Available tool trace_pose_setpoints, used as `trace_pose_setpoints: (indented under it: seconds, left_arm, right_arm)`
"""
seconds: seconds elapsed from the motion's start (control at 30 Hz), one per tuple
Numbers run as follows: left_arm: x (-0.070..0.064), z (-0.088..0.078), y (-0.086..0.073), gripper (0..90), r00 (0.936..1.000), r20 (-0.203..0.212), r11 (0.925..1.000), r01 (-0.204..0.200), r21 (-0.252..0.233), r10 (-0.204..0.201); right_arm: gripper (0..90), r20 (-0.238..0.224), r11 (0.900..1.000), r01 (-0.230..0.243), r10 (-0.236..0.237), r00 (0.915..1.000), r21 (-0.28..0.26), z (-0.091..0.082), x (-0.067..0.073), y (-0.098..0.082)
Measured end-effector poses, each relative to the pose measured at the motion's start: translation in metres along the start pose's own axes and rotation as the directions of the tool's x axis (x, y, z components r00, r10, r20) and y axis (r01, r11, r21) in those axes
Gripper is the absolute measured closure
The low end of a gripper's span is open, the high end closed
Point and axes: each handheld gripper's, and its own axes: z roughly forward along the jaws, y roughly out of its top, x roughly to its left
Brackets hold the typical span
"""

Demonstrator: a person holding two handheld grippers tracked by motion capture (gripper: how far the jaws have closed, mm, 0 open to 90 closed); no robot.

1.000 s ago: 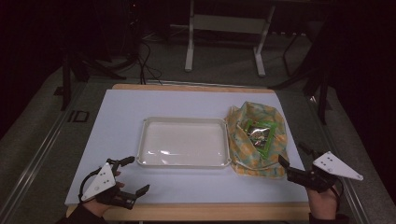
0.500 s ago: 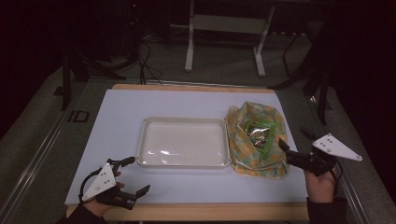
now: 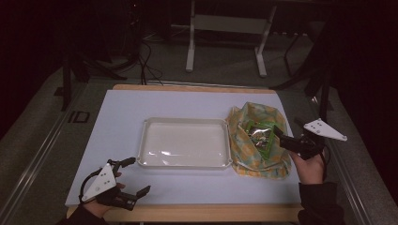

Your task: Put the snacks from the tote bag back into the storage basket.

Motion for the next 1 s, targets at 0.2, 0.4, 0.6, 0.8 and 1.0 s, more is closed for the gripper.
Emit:
trace_pose_setpoints:
  seconds: [0.2, 0.4, 0.6, 0.8, 1.0]
  left_arm:
    - [0.000, 0.000, 0.000, 1.0, 1.0000, 0.000, 1.0000, 0.000, -0.001, 0.000]
    - [0.000, 0.000, 0.000, 1.0, 1.0000, 0.002, 1.0000, 0.001, 0.000, -0.001]
    - [0.000, 0.001, 0.000, 1.0, 1.0000, 0.004, 1.0000, 0.004, 0.002, -0.004]
    - [0.000, 0.001, 0.000, 1.0, 1.0000, 0.007, 1.0000, 0.002, 0.003, -0.002]
    - [0.000, 0.001, 0.000, 1.0, 1.0000, 0.009, 1.0000, 0.001, 0.005, -0.001]
  right_arm:
    - [15.1, 0.001, 0.999, -0.029, 0.029, 0.9996, 0.042, 0.022, -0.007, -0.011]
    - [19.9, 0.023, 0.995, -0.046, 0.044, 0.9987, 0.084, 0.038, -0.011, -0.026]
    - [25.4, 0.024, 0.985, -0.078, 0.075, 0.9969, 0.151, 0.052, -0.012, -0.044]
    - [27.4, 0.023, 0.970, -0.129, 0.127, 0.9917, 0.205, 0.060, -0.015, -0.059]
    - [28.9, 0.026, 0.960, -0.130, 0.128, 0.9914, 0.248, 0.064, -0.014, -0.068]
